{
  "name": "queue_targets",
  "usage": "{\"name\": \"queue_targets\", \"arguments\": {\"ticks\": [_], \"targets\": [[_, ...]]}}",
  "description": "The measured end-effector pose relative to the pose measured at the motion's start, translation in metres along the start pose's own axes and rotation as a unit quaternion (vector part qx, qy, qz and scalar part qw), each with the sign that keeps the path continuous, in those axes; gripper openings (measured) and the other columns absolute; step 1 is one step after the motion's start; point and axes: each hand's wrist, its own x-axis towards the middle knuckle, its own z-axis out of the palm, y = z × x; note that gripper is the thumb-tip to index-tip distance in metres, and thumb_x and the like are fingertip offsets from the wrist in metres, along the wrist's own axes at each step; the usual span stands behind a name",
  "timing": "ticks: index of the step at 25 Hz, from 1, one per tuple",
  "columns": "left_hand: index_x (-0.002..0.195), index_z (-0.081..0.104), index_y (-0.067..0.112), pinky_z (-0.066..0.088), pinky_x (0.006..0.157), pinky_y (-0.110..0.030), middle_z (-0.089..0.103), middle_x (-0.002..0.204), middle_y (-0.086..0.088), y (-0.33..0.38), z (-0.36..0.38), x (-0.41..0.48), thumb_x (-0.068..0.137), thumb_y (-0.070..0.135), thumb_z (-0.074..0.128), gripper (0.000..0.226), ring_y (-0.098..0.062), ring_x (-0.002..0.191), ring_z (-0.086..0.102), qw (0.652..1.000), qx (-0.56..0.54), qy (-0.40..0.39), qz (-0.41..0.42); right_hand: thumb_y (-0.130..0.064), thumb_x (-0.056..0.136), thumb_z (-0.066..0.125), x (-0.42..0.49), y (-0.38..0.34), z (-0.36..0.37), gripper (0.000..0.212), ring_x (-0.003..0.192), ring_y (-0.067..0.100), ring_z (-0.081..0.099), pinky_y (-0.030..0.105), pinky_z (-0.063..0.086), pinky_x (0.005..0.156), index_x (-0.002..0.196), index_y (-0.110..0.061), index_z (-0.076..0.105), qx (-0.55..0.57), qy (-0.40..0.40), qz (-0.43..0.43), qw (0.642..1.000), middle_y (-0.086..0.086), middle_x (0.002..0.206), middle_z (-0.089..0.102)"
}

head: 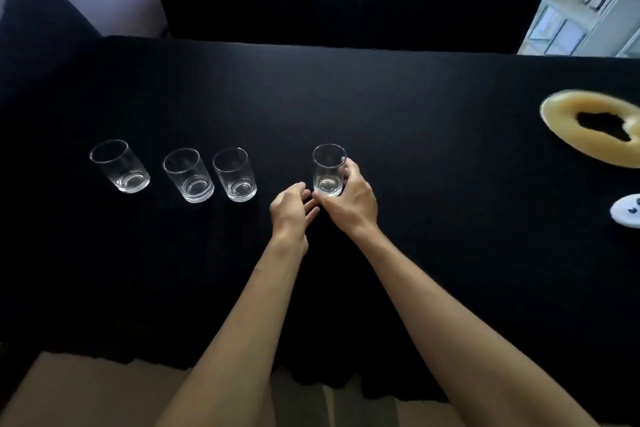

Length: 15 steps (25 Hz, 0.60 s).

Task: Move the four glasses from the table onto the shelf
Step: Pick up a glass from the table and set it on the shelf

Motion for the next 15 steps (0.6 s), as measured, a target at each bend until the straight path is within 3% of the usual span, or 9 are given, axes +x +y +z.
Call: {"name": "queue_targets", "arguments": {"ticks": [3,7,11,15], "targets": [[0.132,0.058,-0.001,0.058,0.079,-0.031,0.069,0.125,-0.020,0.004,0.001,0.007,0.102,0.018,0.054,0.036,-0.029,0.098,0.070,1.000,0.016,-0.005,-0.012,-0.035,0.076,0.085,0.008,-0.003,0.002,0.064,0.115,0.019,0.069,0.030,0.052,0.087,0.132,-0.023,0.060,0.021,0.023,-0.005,0.999,-0.005,0.123,0.075],[0.128,0.061,0.002,0.056,0.080,-0.033,0.070,0.119,-0.016,0.005,0.003,0.003,0.103,0.032,0.052,0.041,-0.028,0.102,0.070,0.999,0.030,0.013,-0.009,-0.035,0.072,0.090,-0.009,-0.008,-0.003,0.055,0.095,0.013,0.074,0.037,0.059,0.087,0.119,-0.023,0.064,0.063,0.026,-0.034,0.997,-0.008,0.106,0.076],[0.105,0.074,0.011,0.057,0.066,-0.031,0.078,0.101,-0.012,0.012,-0.009,-0.020,0.098,0.034,0.054,0.031,-0.025,0.094,0.074,1.000,0.007,0.008,-0.027,-0.036,0.070,0.090,-0.040,-0.019,-0.011,0.058,0.096,0.010,0.073,0.035,0.061,0.086,0.120,-0.024,0.065,0.063,-0.010,-0.082,0.995,-0.007,0.105,0.076],[0.111,0.076,0.011,0.059,0.064,-0.031,0.080,0.098,-0.012,0.007,-0.043,-0.055,0.093,0.037,0.059,0.036,-0.023,0.089,0.077,0.999,0.012,0.006,-0.031,-0.033,0.071,0.091,-0.079,-0.025,-0.018,0.061,0.101,0.010,0.073,0.039,0.062,0.087,0.123,-0.017,0.064,0.074,-0.066,-0.101,0.990,-0.007,0.108,0.074]]}}
